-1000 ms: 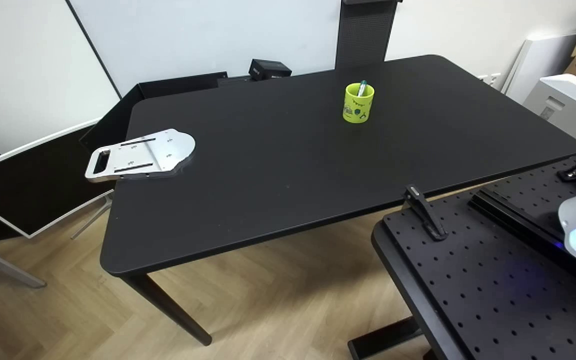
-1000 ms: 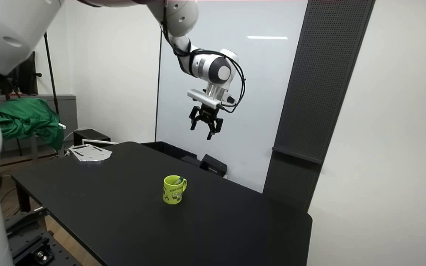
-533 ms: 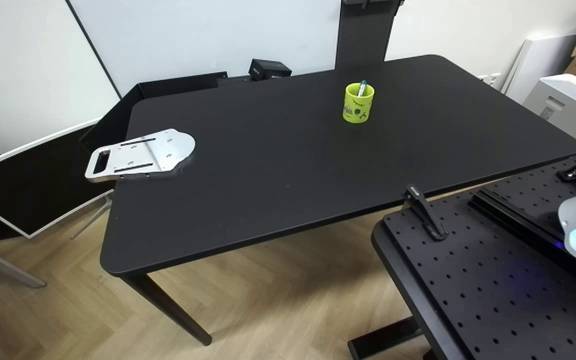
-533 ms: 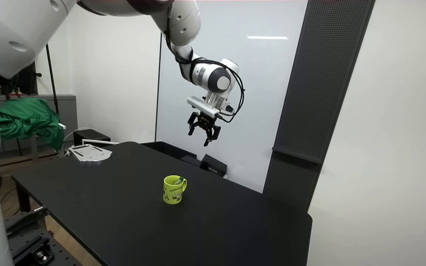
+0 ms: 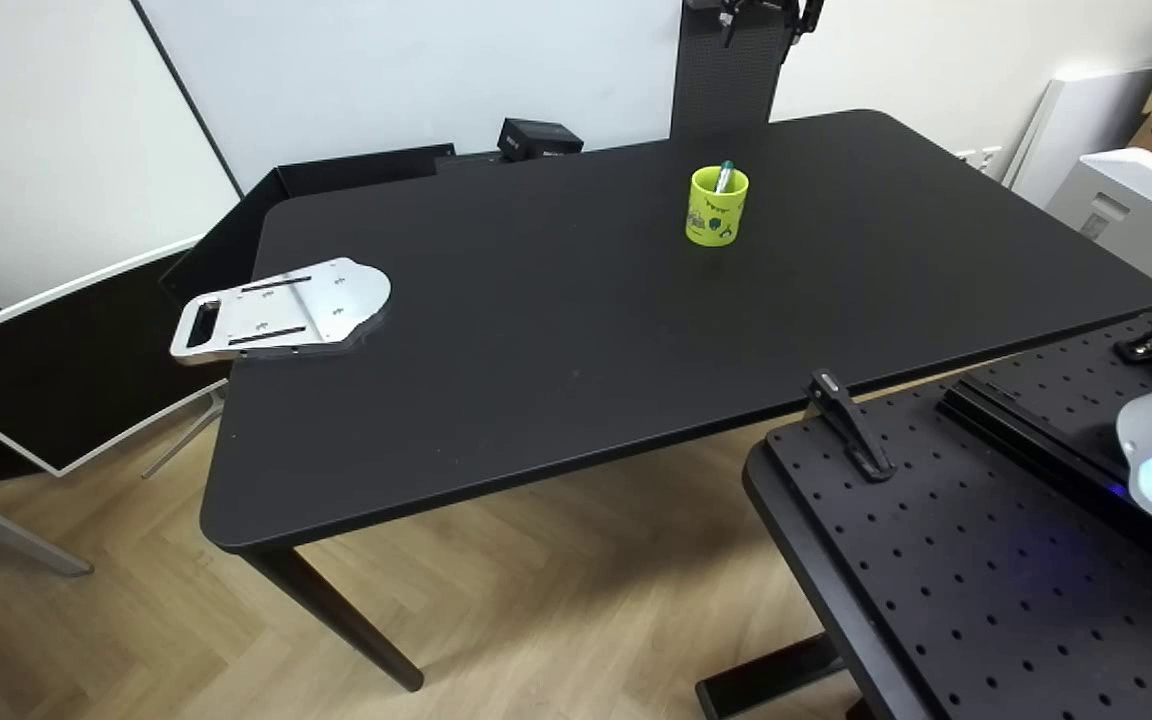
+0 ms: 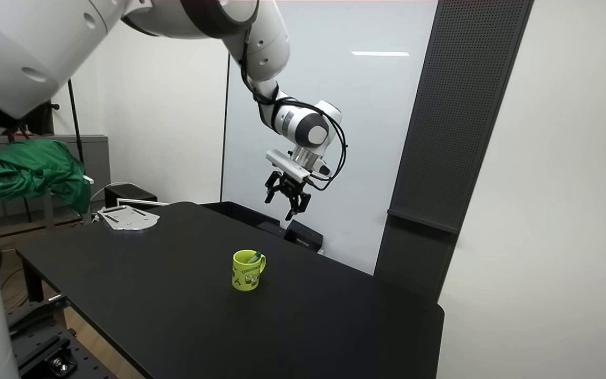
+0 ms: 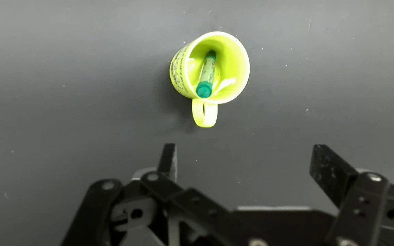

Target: Place the marker on the table

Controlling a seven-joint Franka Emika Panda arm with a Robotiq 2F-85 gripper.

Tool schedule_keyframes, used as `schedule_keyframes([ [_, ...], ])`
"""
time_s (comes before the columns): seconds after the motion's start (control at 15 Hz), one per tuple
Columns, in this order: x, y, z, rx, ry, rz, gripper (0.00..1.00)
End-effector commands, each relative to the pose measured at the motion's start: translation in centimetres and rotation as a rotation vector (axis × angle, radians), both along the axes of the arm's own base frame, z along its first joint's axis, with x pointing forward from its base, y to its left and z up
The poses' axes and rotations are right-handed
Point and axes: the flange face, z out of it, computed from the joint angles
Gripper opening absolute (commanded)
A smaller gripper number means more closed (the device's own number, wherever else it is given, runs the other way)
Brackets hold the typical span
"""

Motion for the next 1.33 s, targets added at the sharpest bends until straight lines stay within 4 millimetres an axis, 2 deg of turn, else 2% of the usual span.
schedule_keyframes([
  [0.0,0.6,-0.1,-1.4,0.041,0.006,-0.027,1.00],
  [0.6,-0.2,0.1,-5.6,0.072,0.058,-0.051,1.00],
  [1.27,-1.4,-1.5,-10.2,0.063,0.112,-0.068,1.00],
])
